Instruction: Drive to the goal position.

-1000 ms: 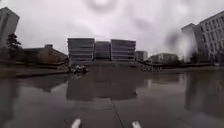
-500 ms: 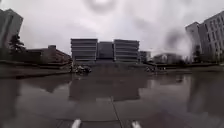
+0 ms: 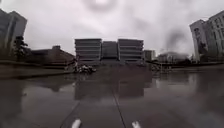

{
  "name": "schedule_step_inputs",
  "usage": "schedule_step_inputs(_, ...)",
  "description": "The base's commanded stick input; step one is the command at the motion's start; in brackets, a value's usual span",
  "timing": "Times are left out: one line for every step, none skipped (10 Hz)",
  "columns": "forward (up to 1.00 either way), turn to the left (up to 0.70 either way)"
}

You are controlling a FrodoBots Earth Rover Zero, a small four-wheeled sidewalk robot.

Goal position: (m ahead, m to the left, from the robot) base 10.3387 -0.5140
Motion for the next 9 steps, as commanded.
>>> schedule_step_inputs(0.70,0.00)
schedule_step_inputs(0.70,0.00)
schedule_step_inputs(0.70,0.00)
schedule_step_inputs(0.70,0.00)
schedule_step_inputs(0.70,0.00)
schedule_step_inputs(0.70,0.00)
schedule_step_inputs(0.70,0.00)
schedule_step_inputs(0.70,0.00)
schedule_step_inputs(0.70,0.00)
